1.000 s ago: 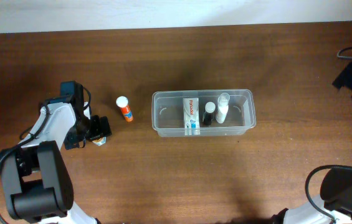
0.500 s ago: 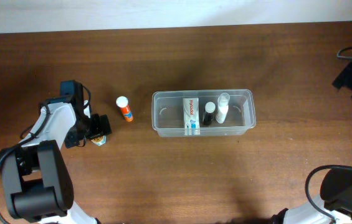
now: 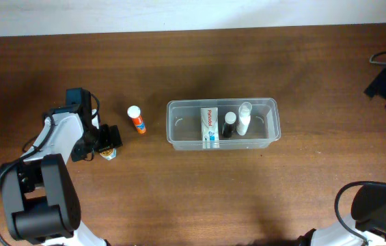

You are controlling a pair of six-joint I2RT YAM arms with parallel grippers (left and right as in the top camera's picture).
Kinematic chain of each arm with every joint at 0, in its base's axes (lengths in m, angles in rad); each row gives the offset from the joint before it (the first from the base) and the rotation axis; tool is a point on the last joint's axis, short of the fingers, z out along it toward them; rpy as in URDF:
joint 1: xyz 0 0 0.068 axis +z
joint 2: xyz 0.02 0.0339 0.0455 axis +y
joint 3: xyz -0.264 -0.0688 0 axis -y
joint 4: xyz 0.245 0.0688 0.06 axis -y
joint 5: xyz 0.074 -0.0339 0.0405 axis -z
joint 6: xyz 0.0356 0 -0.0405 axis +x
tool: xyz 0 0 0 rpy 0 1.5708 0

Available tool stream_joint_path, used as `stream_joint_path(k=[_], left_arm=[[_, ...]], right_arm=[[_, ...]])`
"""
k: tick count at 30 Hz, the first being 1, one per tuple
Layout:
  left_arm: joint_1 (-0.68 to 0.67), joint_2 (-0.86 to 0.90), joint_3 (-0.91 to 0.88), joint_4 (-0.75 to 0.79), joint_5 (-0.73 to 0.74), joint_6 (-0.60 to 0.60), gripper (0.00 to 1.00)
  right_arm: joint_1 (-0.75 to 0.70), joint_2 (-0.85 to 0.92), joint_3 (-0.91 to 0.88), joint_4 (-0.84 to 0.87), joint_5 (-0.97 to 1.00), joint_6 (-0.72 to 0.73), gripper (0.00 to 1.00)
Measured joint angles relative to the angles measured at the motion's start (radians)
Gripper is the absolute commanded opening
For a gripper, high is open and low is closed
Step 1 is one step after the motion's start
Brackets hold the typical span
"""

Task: Pack container
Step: 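Close the left gripper on the gold object and lift it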

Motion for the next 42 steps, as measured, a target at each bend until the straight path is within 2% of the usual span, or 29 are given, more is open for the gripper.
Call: stream_joint_path(k=[28, 29, 31, 32, 33, 36, 42], left_arm=[[0.000, 0.000, -0.065, 0.030, 0.000, 0.000, 0.99], [0.000, 0.000, -0.065, 0.033, 0.000, 0.000, 0.98], [0.000, 0.000, -0.065, 0.043, 0.000, 0.000, 0.89], [0.000, 0.000, -0.065, 0.050, 0.000, 0.002, 0.89], [0.000, 0.000, -0.065, 0.056, 0.000, 0.002, 0.84], [0.000, 0.000, -0.065, 0.065, 0.000, 0.005, 0.84], [0.000, 0.000, -0.065, 0.068, 0.000, 0.006, 0.68]], right_arm=[[0.000, 0.000, 0.000, 0.000, 0.000, 0.000, 0.98], [0.000, 0.000, 0.000, 0.000, 0.000, 0.001, 0.98], [0.000, 0.000, 0.000, 0.000, 0.000, 0.000, 0.98], [0.000, 0.000, 0.000, 0.000, 0.000, 0.001, 0.99], [0.000, 0.000, 0.000, 0.000, 0.000, 0.001, 0.98], [0.000, 0.000, 0.000, 0.000, 0.000, 0.001, 0.98], [0.000, 0.000, 0.000, 0.000, 0.000, 0.001, 0.98]])
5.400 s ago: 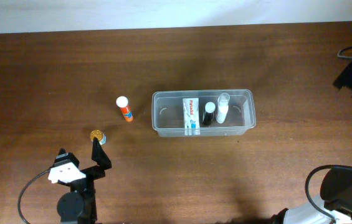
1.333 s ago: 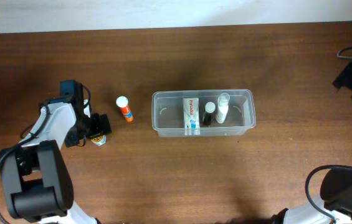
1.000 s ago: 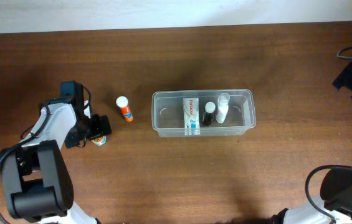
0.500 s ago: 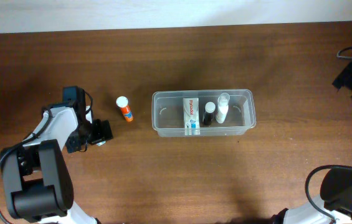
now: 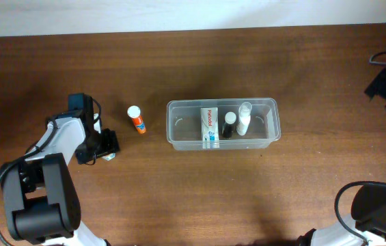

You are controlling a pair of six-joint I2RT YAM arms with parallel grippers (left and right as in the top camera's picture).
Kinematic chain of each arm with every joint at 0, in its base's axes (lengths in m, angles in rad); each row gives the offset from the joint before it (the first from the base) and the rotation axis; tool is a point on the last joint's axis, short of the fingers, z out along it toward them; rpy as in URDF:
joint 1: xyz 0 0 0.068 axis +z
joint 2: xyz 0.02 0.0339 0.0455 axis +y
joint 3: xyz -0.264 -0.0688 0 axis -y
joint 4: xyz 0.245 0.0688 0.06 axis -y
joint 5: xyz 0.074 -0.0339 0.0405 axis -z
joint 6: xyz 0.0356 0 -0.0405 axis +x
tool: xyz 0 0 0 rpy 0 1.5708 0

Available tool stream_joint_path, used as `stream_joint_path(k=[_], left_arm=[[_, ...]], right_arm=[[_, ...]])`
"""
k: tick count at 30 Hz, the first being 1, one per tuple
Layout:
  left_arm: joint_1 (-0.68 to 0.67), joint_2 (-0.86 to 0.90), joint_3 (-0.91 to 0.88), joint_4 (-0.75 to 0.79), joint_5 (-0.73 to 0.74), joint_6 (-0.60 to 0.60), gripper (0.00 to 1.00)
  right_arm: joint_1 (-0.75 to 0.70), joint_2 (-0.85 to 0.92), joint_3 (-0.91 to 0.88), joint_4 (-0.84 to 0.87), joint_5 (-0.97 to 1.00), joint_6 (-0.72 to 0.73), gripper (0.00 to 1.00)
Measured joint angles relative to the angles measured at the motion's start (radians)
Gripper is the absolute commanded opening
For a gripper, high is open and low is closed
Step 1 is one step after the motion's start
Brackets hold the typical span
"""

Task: Pack container
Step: 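Close the left gripper on the gold object and lift it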

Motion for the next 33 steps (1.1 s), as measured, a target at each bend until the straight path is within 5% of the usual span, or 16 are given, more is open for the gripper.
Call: stream_joint_path(k=[8, 33], left_arm=[[0.000, 0.000, 0.000, 0.000, 0.007, 0.003, 0.46], [0.000, 0.000, 0.001, -0.002, 0.030, 0.001, 0.36]], right_arm=[[0.000, 0.000, 0.000, 0.000, 0.000, -0.001, 0.98], [0.000, 0.000, 0.000, 0.000, 0.000, 0.000, 0.98]])
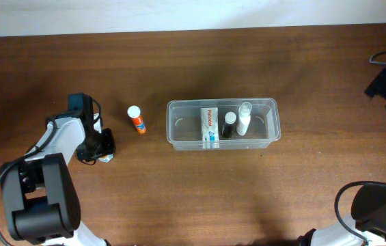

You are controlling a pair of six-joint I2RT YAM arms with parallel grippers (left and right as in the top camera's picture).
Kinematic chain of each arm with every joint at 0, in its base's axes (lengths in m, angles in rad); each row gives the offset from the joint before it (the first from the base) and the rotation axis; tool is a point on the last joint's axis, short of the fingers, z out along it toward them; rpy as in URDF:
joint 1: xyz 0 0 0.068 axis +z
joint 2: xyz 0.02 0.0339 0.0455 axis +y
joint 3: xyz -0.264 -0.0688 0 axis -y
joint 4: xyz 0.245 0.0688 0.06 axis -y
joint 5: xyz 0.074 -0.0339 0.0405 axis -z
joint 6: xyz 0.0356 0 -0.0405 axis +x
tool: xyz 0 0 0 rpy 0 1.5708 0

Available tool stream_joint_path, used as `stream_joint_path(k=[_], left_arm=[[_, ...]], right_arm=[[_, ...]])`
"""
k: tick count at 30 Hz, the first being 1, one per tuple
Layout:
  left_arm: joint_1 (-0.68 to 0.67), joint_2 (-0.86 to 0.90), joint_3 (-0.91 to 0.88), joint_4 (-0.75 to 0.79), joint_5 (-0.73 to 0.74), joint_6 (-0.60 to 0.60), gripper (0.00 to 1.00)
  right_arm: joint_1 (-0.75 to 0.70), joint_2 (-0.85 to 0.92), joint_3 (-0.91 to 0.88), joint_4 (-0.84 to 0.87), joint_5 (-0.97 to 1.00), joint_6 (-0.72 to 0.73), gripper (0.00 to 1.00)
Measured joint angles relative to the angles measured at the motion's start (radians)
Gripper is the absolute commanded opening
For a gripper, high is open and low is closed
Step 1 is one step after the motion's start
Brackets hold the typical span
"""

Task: Pack container
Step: 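Close the left gripper on the gold object and lift it, then carry the gold object right over the container's left end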

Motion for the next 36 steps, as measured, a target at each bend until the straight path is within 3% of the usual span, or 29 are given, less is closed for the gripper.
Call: stream_joint_path(k=[10, 29, 36], left_arm=[[0.000, 0.004, 0.115, -0.136, 0.014, 0.005, 0.36], [-0.008, 0.016, 0.890, -0.612, -0.026, 0.019, 0.36], [-0.114, 0.017, 0.945, -0.678, 0.048, 0.019, 0.36]], right_arm=[[0.000, 0.000, 0.000, 0.000, 0.000, 0.000, 0.98], [0.000, 0.000, 0.000, 0.000, 0.000, 0.000, 0.98], [0.000, 0.000, 0.000, 0.000, 0.000, 0.000, 0.98]])
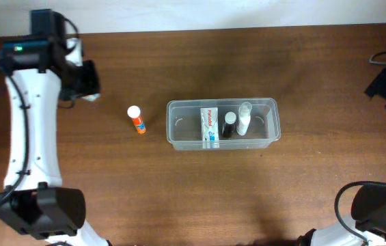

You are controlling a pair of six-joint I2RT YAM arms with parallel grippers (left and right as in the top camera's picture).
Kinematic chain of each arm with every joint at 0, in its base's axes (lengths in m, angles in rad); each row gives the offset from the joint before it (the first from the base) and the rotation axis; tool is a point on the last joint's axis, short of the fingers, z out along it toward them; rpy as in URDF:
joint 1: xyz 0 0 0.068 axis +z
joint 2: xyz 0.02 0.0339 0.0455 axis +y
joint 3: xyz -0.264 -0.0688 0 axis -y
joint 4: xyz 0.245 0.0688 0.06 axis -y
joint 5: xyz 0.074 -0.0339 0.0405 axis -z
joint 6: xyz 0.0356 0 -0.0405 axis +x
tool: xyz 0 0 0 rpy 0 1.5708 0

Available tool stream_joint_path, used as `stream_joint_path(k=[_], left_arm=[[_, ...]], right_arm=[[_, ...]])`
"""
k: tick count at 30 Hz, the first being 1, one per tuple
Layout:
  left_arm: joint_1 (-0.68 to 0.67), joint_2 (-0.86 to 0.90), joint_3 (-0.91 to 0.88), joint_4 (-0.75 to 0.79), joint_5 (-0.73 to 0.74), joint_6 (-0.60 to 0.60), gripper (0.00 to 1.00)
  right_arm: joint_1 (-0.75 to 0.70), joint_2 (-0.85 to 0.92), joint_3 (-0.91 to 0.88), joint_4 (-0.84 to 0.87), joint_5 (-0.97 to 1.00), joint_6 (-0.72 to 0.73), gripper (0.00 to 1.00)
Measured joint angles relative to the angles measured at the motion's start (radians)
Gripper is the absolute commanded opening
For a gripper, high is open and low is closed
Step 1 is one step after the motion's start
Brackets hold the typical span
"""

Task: Pack container
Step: 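Carry the gold object right over the container's left end, then lower the gold object into the container and open the left gripper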

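Note:
A clear plastic container (179, 134) stands at mid-table, holding a white toothpaste box (210, 126), a black-capped bottle (228, 125) and a white tube (243, 117). An orange tube with a white cap (136, 119) lies on the table to its left. My left gripper (87, 83) is raised high over the far left of the table, shut on a small pale item (92, 97) that peeks out below the fingers. My right gripper shows as a dark shape at the far right edge, its jaws unclear.
The brown wooden table (199, 198) meets a white wall along the back edge. Black cables lie at the far right beside the right arm. The left arm's white links (25, 137) stretch down the left side.
My left arm rose from low on the table at the left to high over the far left corner. The small item is gone from its spot on the table and hangs in the gripper.
My left gripper first stood around a small yellow-labelled item lying on the table left of the orange tube. At the following two moments it sat lower and tighter on that item. Now the arm is lifted with the item in it; the container's contents are unchanged.

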Motion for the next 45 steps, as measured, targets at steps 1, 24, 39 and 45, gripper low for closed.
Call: stream_joint_path(k=[1, 24, 39, 45], left_arm=[[-0.026, 0.000, 0.000, -0.008, 0.011, 0.000, 0.36], [-0.465, 0.135, 0.000, 0.031, 0.036, -0.031, 0.36], [-0.539, 0.350, 0.000, 0.086, 0.036, -0.034, 0.36], [-0.539, 0.422, 0.000, 0.088, 0.035, -0.035, 0.36]], right_arm=[[0.000, 0.000, 0.000, 0.000, 0.000, 0.000, 0.98], [0.000, 0.000, 0.000, 0.000, 0.000, 0.000, 0.98], [0.000, 0.000, 0.000, 0.000, 0.000, 0.000, 0.98], [0.000, 0.000, 0.000, 0.000, 0.000, 0.000, 0.99]])
